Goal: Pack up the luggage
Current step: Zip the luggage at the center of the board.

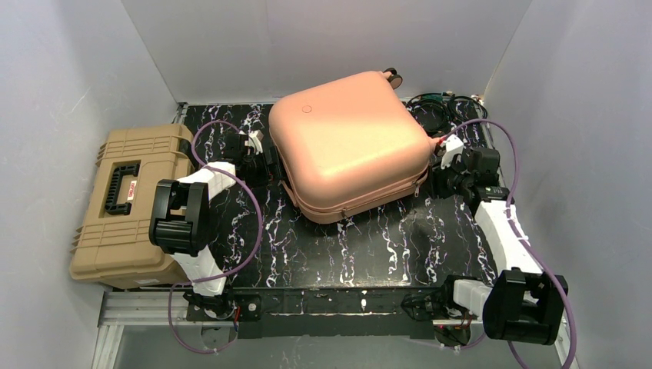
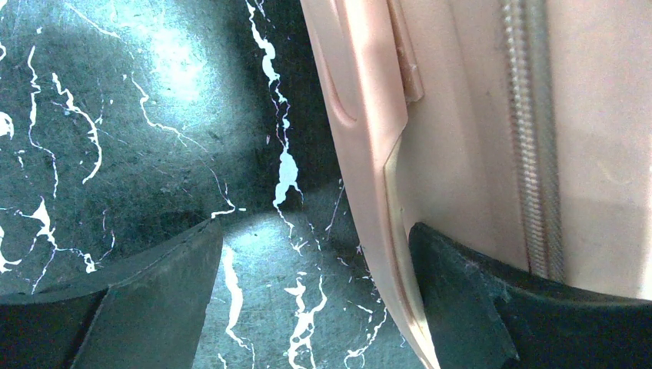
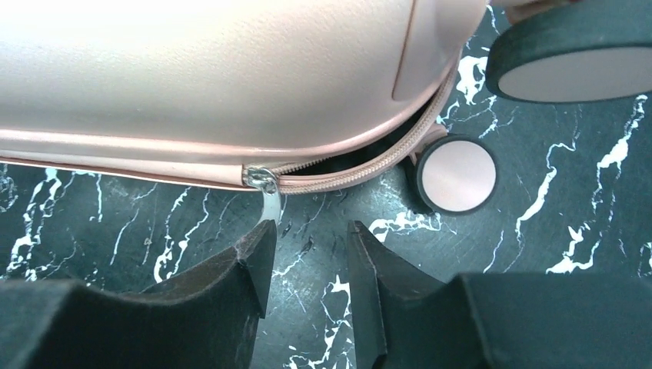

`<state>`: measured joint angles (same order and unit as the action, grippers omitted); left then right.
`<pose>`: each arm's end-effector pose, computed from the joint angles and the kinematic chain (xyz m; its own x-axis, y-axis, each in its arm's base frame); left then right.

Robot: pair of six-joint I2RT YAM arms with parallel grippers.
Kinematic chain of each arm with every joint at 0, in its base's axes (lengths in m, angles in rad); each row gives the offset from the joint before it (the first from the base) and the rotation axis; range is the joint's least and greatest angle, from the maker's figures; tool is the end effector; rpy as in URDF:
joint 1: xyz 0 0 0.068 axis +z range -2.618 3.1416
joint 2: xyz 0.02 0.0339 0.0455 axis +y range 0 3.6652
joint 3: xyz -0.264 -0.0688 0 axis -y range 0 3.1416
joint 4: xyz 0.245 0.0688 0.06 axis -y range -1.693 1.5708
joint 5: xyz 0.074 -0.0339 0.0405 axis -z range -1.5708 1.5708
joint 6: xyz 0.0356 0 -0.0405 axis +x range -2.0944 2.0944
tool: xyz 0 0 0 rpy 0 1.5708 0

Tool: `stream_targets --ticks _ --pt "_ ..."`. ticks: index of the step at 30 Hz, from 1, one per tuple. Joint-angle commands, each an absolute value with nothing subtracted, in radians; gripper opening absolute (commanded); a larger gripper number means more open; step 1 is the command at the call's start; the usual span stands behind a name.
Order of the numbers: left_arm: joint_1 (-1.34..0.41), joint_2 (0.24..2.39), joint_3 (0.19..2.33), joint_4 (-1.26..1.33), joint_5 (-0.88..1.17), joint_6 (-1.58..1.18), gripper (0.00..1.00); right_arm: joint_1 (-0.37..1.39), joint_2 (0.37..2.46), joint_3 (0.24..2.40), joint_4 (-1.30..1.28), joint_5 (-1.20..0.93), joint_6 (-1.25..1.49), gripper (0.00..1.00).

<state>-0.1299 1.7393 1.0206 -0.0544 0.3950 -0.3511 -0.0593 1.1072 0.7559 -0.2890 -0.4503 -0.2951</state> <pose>0.3598 -0.0608 0.1830 -0.7853 -0.2176 -0.5797 0.1305 0.8570 -0.4985 0.2382 0.0014 0.2583 -0.4848 -0.2335 -0.8429 -0.4557 0.8900 0.0156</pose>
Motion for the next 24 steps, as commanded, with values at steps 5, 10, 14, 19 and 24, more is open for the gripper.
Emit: stream_targets --ticks 5,10,14,19,24 --pt "-0.146 1.692 1.017 -0.029 0.486 -0.359 0.90 -0.066 1.196 0.852 -0.321 -0.654 -0.229 0.50" --pt "-0.144 1.692 1.014 -0.023 0.490 -0.362 0.90 -0.066 1.227 0.857 -0.333 -0.622 -0.239 0.51" --pt "-0.143 1.696 1.015 -0.020 0.492 -0.366 0.90 -0.066 1.229 0.841 -0.341 -0.603 -0.267 0.52" --pt "-0.143 1.695 1.017 -0.023 0.492 -0.367 0.90 -0.075 1.276 0.842 -0.348 -0.642 -0.281 0.50" --pt "-0.143 1.689 1.014 -0.025 0.491 -0.365 0.90 -0.093 1.343 0.869 -0.406 -0.743 -0.330 0.45"
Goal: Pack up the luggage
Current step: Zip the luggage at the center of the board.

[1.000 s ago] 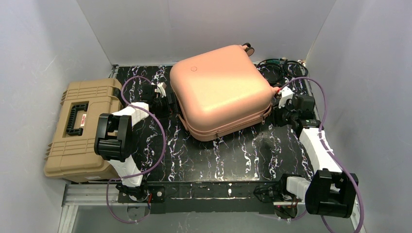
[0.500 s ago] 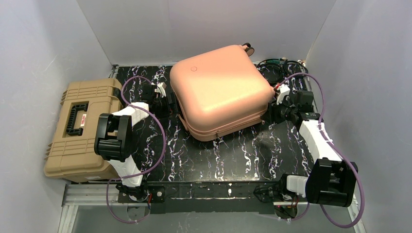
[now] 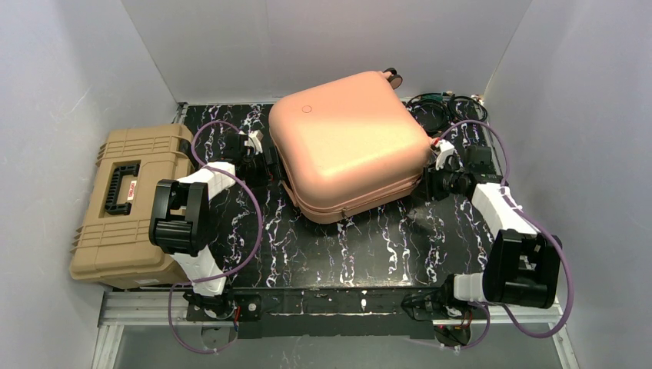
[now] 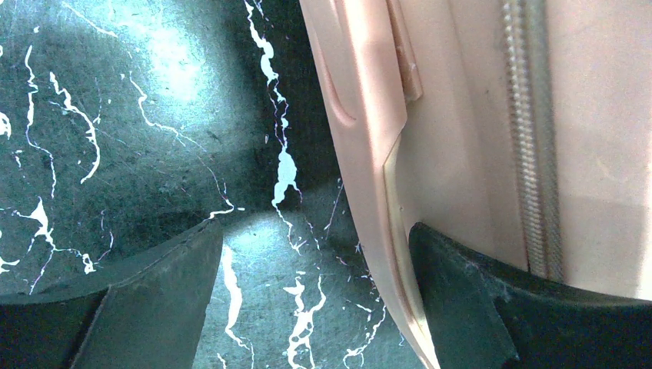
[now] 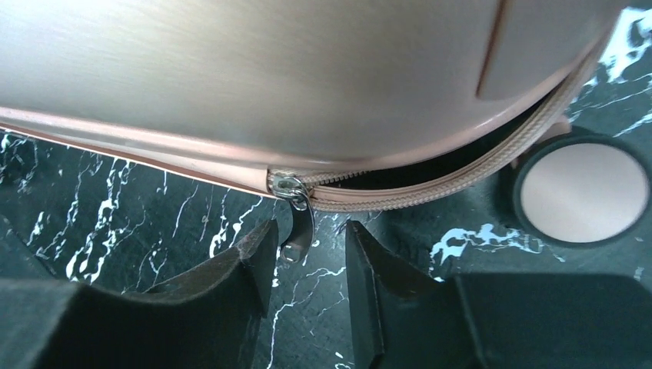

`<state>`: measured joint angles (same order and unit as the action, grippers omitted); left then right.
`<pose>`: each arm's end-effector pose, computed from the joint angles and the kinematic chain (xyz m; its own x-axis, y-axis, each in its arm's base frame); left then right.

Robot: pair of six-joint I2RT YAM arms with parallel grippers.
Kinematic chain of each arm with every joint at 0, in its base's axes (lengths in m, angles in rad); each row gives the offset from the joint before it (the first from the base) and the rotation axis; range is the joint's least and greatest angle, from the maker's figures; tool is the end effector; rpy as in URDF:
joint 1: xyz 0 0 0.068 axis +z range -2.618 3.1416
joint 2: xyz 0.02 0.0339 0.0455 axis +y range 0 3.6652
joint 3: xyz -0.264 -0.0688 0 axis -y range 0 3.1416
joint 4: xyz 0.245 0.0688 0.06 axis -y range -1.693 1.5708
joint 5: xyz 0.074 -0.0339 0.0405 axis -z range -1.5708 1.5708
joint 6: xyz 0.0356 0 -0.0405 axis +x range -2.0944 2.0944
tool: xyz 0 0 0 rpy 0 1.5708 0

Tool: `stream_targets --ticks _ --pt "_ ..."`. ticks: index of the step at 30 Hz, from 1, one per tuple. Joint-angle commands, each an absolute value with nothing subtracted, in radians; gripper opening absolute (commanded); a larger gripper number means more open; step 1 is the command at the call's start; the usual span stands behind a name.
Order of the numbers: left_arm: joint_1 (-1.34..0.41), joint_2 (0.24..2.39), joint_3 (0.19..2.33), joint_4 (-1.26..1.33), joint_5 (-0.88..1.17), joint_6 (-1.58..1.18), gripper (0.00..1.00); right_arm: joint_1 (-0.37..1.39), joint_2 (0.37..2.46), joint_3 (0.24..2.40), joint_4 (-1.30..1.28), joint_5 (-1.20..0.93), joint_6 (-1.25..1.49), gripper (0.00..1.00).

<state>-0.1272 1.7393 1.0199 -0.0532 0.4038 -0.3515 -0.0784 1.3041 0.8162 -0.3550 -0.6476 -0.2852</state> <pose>0.3598 -0.0601 0.1830 -0.7863 -0.2186 -0.5779 0.1332 0.8534 -0.5040 0.2640 0.0008 0.2299 -0.6192 -0.1764 -0.7651 -0.5334 0.8096 0.2450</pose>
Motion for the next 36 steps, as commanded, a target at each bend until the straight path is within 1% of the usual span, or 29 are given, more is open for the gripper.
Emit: stream_targets --ticks 1,5,11,13,18,22,25,30,31,33,34,36 --pt "-0.143 1.690 1.014 -0.025 0.490 -0.365 0.90 -0.097 1.357 0.875 -0.418 -0.761 -0.340 0.45" --pt "-0.143 1.692 1.015 -0.023 0.492 -0.367 0.90 -0.109 1.372 0.888 -0.435 -0.823 -0.357 0.43" --pt "-0.143 1.690 1.014 -0.023 0.494 -0.368 0.90 -0.112 1.341 0.882 -0.422 -0.855 -0.364 0.41" --pt "-0.143 1.691 1.014 -0.022 0.494 -0.368 0.90 -0.113 1.344 0.880 -0.423 -0.851 -0.364 0.39" --pt "-0.143 1.690 1.012 -0.023 0.493 -0.367 0.90 -0.119 1.359 0.884 -0.418 -0.804 -0.349 0.25" --pt "-0.143 1.688 1.012 -0.025 0.494 -0.365 0.90 -0.128 1.353 0.875 -0.390 -0.739 -0.325 0.10" --pt "-0.143 1.688 1.010 -0.024 0.492 -0.365 0.90 -0.133 1.334 0.868 -0.374 -0.708 -0.314 0.02" --pt "-0.143 1.687 1.009 -0.029 0.484 -0.365 0.90 -0.135 1.287 0.853 -0.344 -0.650 -0.300 0.01" --pt "-0.142 1.686 1.009 -0.029 0.483 -0.365 0.89 -0.135 1.276 0.852 -0.340 -0.630 -0.298 0.01" --pt "-0.143 1.688 1.010 -0.031 0.482 -0.364 0.83 -0.135 1.251 0.847 -0.327 -0.579 -0.289 0.01" --pt "-0.143 1.688 1.010 -0.033 0.482 -0.363 0.78 -0.134 1.235 0.845 -0.323 -0.551 -0.288 0.01" --pt "-0.142 1.689 1.014 -0.043 0.478 -0.361 0.65 -0.135 1.213 0.838 -0.310 -0.503 -0.288 0.01"
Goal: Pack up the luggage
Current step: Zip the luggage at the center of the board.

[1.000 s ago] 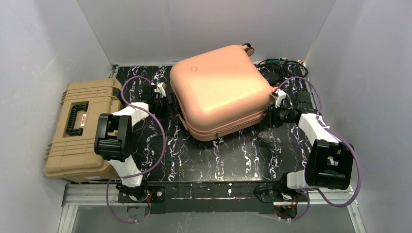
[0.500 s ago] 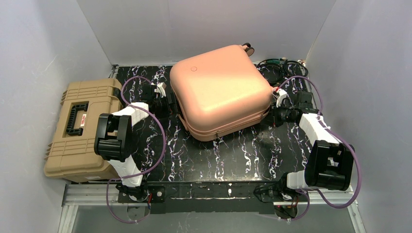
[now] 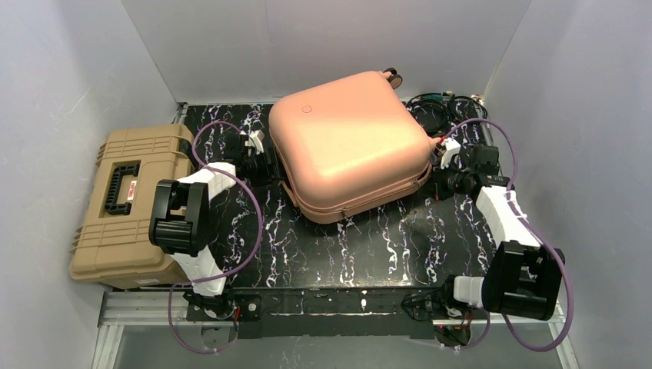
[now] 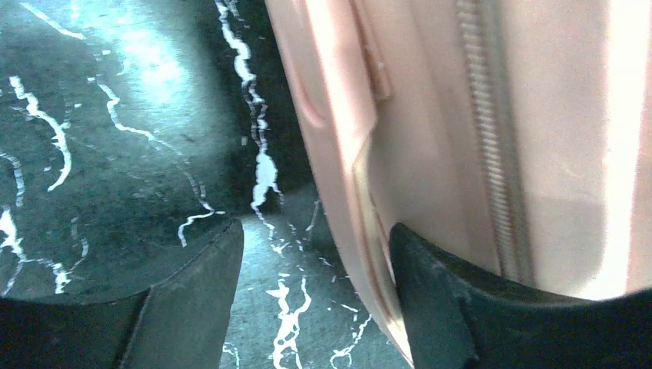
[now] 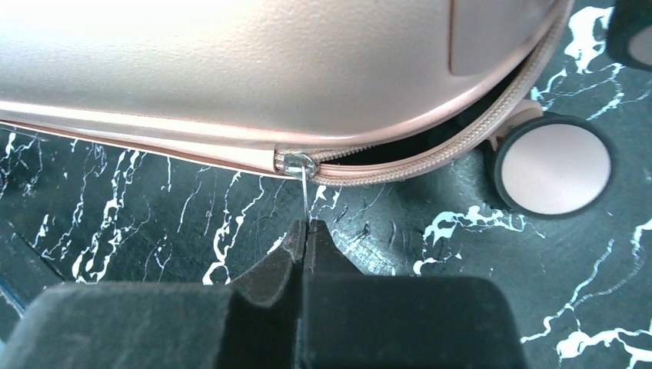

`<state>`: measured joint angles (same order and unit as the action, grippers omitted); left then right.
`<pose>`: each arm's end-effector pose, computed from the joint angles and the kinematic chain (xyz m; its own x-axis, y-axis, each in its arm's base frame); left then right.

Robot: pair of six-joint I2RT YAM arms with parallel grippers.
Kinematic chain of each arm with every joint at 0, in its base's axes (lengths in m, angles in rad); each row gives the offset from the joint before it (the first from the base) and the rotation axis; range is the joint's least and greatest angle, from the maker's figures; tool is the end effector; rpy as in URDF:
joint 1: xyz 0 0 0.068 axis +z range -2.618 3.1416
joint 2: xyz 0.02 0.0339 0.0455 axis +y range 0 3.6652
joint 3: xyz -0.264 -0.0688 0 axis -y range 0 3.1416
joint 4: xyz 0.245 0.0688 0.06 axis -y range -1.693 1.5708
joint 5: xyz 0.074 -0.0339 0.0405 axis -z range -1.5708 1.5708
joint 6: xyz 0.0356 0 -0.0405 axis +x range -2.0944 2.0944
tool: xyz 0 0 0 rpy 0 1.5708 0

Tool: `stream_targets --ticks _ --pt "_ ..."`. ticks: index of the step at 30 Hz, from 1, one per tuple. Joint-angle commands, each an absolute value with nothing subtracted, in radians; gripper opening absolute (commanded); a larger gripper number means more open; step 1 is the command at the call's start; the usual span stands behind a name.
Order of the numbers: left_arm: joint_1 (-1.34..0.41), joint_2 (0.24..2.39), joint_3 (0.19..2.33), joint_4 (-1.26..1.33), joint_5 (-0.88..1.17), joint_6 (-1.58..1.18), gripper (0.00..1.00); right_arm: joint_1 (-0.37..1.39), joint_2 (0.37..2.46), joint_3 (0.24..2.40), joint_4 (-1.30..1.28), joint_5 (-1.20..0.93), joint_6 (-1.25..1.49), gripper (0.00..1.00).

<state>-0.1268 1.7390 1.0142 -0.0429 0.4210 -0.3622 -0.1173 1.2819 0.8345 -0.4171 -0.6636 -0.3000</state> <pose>0.3593 -0.0605 0.1823 -0.7885 -0.2255 -0.5723 0.1366 0.8430 -0.5203 0.2587 -0.0084 0.2370 -0.6317 -0.1600 -0.7585 -0.5145 0.8184 0.2559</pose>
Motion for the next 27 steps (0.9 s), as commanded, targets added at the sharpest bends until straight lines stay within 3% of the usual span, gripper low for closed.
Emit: stream_targets --ticks 1,7,12,27 --pt "-0.142 1.689 1.015 -0.046 0.475 -0.361 0.55 -0.135 1.204 0.833 -0.304 -0.481 -0.288 0.01" --pt "-0.141 1.688 1.028 -0.063 0.456 -0.360 0.18 -0.135 1.177 0.816 -0.295 -0.420 -0.298 0.01" --pt "-0.136 1.684 1.057 -0.112 0.445 -0.340 0.00 -0.135 1.172 0.816 -0.274 -0.336 -0.284 0.01" --pt "-0.003 1.623 1.137 -0.351 0.424 -0.182 0.00 -0.134 1.209 0.821 -0.187 -0.141 -0.188 0.01"
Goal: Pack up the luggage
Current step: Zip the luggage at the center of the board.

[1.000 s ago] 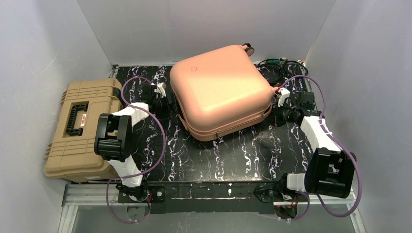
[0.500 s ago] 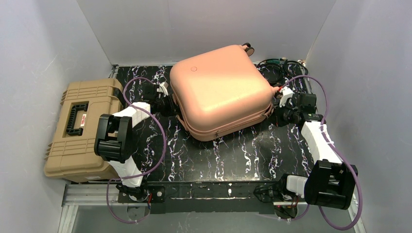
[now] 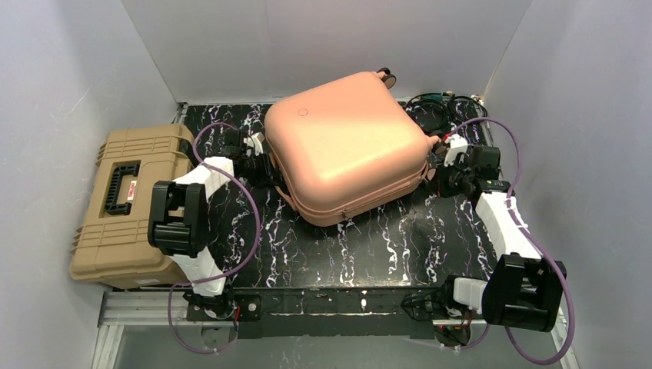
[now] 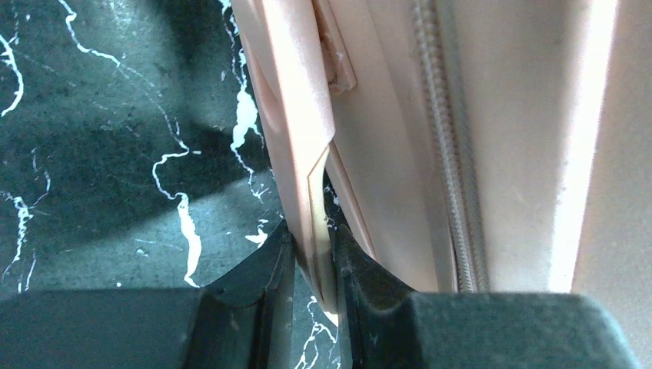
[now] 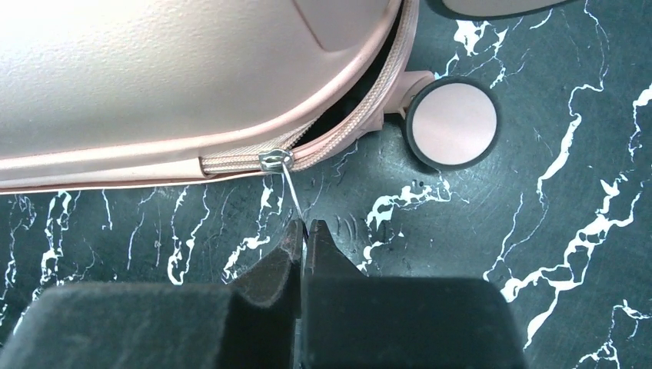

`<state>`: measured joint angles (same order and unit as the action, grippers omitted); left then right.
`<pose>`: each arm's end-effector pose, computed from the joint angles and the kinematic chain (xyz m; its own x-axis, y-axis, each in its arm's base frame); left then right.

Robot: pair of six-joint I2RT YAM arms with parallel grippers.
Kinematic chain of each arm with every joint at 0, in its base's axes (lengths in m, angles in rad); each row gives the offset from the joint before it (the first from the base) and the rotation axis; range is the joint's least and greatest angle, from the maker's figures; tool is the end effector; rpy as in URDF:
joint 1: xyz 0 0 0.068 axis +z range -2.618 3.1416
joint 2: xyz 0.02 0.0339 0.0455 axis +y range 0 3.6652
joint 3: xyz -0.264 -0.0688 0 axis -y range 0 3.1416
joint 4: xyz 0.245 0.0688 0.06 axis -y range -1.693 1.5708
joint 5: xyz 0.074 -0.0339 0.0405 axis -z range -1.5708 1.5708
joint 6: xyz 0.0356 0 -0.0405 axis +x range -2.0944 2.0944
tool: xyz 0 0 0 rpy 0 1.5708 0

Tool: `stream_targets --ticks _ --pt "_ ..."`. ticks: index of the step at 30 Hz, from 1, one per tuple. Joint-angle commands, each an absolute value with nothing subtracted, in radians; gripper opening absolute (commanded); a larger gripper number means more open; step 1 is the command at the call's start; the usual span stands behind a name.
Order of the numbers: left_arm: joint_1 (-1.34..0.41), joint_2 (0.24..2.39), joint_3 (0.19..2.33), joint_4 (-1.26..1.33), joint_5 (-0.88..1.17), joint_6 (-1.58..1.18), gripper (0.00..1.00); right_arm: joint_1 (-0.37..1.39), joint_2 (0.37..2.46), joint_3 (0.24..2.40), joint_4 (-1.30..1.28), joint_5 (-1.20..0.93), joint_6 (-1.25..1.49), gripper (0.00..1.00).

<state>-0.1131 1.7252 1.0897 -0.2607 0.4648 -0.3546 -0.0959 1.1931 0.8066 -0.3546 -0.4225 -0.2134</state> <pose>0.3554 -0.0564 0.1946 -0.8593 -0.2148 -0.4642 0.0861 0.8339 -0.5451 0.2510 -0.0095 0.2502 -0.6115 -0.1352 -0.7796 -0.3512 0.9293 0.1143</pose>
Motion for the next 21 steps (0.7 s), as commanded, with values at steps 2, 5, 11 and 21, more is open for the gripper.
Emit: stream_targets --ticks 2,5,11,21 --pt "-0.002 1.610 1.135 -0.362 0.421 -0.174 0.00 -0.134 1.202 0.825 -0.178 -0.096 -0.169 0.01" --pt "0.015 1.599 1.133 -0.373 0.421 -0.167 0.00 -0.134 1.172 0.814 -0.133 -0.038 -0.150 0.01" --pt "0.059 1.581 1.139 -0.394 0.406 -0.144 0.00 -0.134 1.109 0.814 -0.108 0.087 -0.128 0.01" --pt "0.110 1.617 1.177 -0.393 0.382 -0.100 0.00 -0.134 1.207 0.802 -0.101 0.023 -0.158 0.01"
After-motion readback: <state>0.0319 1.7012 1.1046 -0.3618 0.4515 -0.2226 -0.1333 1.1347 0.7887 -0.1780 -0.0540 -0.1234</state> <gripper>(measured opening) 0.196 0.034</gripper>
